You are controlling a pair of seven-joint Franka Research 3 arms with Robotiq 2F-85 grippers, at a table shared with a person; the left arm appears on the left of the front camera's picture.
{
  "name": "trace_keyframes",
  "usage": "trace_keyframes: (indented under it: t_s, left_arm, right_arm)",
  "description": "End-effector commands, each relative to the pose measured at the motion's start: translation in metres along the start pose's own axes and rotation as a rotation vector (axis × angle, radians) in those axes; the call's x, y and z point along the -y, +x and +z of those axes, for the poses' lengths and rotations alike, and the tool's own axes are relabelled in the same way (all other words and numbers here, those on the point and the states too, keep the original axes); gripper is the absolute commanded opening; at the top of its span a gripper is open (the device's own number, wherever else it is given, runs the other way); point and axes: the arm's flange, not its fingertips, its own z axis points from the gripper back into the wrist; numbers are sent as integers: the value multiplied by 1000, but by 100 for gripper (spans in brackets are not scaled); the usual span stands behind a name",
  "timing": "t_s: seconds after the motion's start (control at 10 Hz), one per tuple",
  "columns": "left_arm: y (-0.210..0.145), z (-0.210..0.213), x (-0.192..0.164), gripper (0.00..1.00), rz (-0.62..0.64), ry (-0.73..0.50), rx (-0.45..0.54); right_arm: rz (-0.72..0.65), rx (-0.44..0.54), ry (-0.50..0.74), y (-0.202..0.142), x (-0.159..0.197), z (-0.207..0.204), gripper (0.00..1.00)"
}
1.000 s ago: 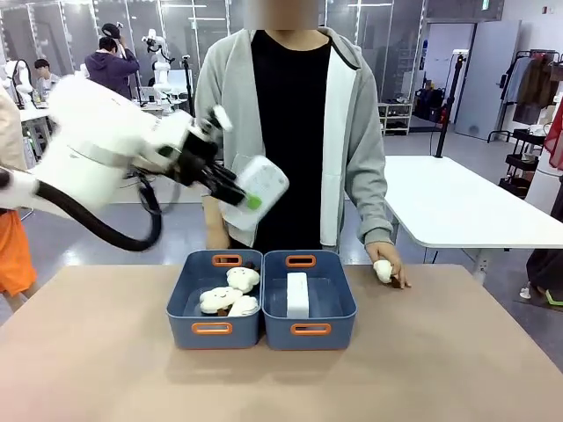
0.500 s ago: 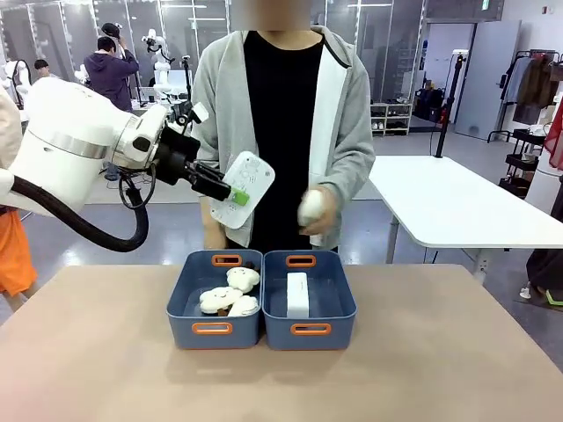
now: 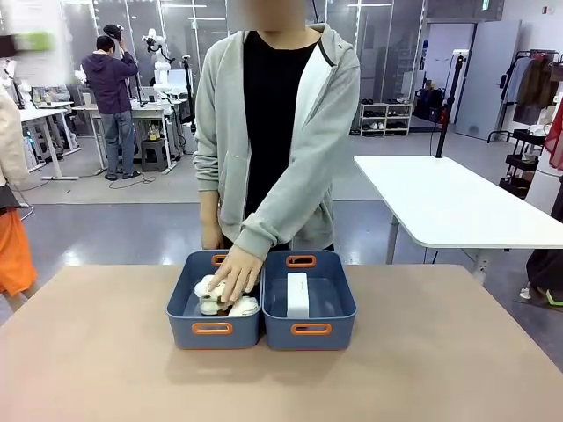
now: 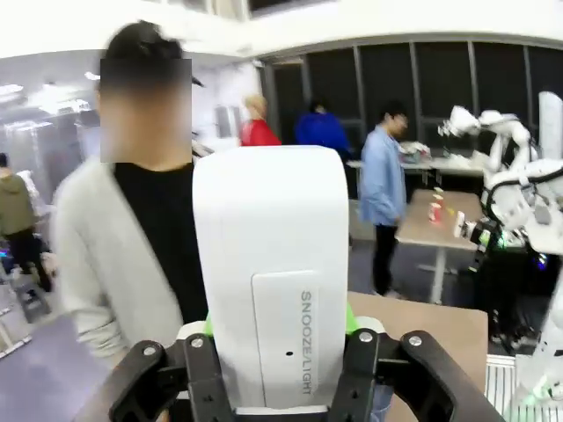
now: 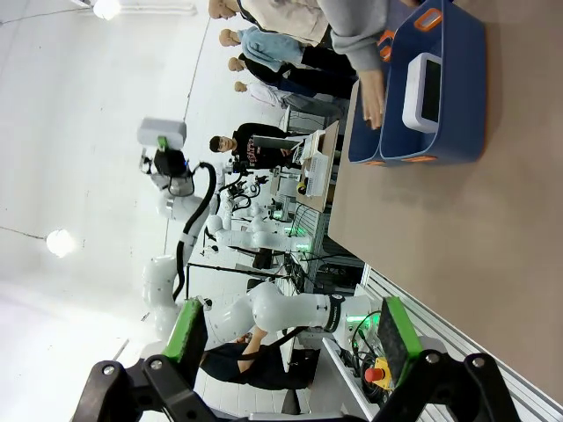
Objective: Sort the digital clocks into the basket.
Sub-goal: Pick up the Digital clock from the table and place it into the empty Plastic storage basket.
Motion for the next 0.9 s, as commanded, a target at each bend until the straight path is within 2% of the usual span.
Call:
trace_keyframes:
  t_s: [0.0,0.3,0.5,0.8]
  left_arm:
    - [-36,39,-7,0,-2,8,-18]
    - [-45,48,-10,0,19,-13,-34]
    - [-49,26,-8,0,23,-57,-102]
    - [-84,-114,25,0,6,-284,-390]
  right_arm:
    - [17,1,11,0,-2,0,100]
    - [17,1,11,0,-2,0,100]
    - [17,1,11,0,-2,0,100]
    - [17,1,11,0,-2,0,100]
